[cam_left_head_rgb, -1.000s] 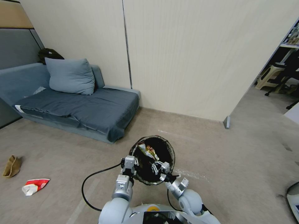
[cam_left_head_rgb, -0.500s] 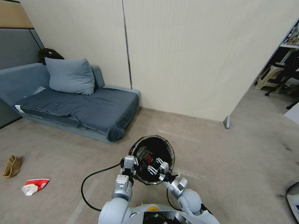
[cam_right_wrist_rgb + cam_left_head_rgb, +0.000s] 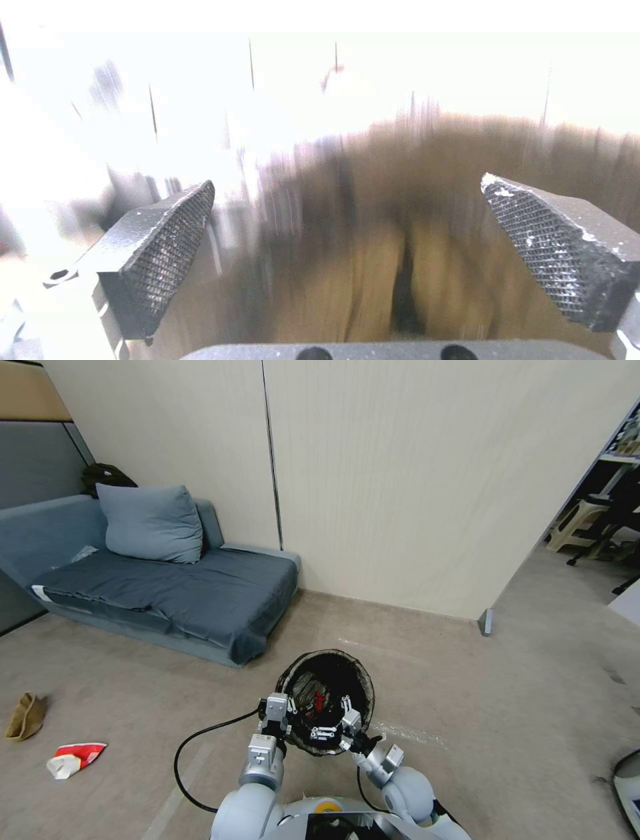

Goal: Pick up the trash bin, then pick up the garbage from the floor and place it into the trash bin.

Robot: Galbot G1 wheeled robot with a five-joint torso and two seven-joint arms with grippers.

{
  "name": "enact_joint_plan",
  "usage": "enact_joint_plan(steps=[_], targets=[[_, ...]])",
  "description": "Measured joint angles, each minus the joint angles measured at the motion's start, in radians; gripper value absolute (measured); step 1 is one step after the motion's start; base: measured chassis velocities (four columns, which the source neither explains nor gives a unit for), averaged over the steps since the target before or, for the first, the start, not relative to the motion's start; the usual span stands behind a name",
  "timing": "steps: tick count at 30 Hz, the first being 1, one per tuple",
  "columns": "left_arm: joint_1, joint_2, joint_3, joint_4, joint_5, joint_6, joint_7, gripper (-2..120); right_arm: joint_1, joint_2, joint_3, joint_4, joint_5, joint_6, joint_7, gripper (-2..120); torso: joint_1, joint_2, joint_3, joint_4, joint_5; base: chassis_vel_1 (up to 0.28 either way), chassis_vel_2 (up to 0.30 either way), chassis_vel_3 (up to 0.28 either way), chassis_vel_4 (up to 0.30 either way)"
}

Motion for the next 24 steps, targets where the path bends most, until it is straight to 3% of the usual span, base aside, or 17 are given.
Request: enact_joint_plan(steps=[7, 11, 24], targets=[[0.001, 0.002, -0.008, 0.003, 0.004, -0.006, -0.005, 1, -0.038, 0.031, 0.040, 0.140, -0.040, 0.024, 0.108, 100, 0.000, 0.000, 0.000, 0.0000, -0.0001, 0.000, 0.000, 0.000, 0.000], [0.004, 0.004, -0.016, -0.002, 0.004, -0.007, -0.015, 1, -0.077, 0.073, 0.095, 0.214, -0.088, 0.024, 0.231, 100, 0.000, 0.000, 0.000, 0.0000, 0.0001, 0.000, 0.000, 0.000, 0.000], [0.009, 0.003, -0.022, -0.006, 0.006, -0.030, -0.013, 1, -0.183, 0.166, 0.195, 0.290, -0.123, 0.057, 0.375, 100, 0.000, 0.000, 0.000, 0.0000, -0.0001, 0.000, 0.000, 0.000, 0.000]])
